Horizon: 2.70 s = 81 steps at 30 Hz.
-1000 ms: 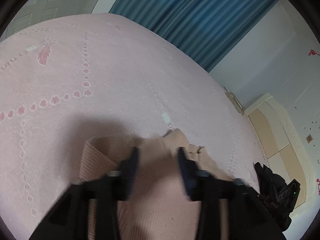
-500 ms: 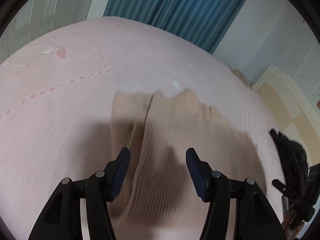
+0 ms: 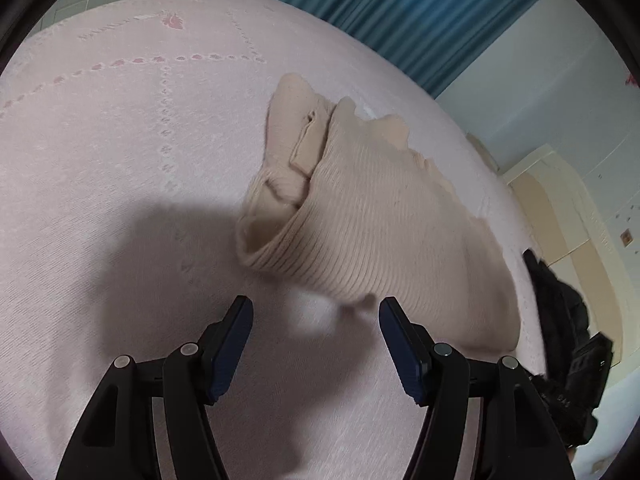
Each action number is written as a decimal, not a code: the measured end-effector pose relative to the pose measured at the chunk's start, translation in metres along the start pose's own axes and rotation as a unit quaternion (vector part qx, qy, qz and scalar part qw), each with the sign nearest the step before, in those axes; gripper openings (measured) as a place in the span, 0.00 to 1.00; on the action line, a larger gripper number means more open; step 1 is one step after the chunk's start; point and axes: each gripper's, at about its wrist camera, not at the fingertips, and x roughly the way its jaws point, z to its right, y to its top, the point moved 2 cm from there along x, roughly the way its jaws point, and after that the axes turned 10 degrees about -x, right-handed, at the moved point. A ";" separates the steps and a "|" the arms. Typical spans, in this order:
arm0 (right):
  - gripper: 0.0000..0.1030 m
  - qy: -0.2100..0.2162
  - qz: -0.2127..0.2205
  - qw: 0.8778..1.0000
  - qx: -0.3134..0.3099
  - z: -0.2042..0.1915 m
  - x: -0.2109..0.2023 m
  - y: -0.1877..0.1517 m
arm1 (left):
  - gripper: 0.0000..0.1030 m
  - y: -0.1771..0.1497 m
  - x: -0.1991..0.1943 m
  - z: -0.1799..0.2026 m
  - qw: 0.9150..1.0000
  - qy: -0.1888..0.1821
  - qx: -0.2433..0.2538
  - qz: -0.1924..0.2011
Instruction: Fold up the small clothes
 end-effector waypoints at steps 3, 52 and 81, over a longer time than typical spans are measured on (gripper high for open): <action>0.60 0.020 0.014 0.999 0.026 0.004 0.004 0.010 | 0.62 0.011 0.013 0.004 1.000 -0.011 -0.010 0.003; 0.36 -0.081 0.043 0.994 -0.059 0.005 -0.122 -0.077 | 0.44 -0.080 -0.124 -0.013 0.998 0.043 0.044 0.034; 0.05 -0.061 0.013 0.996 -0.059 0.012 0.004 0.063 | 0.07 0.017 0.003 0.026 0.993 0.083 0.084 0.019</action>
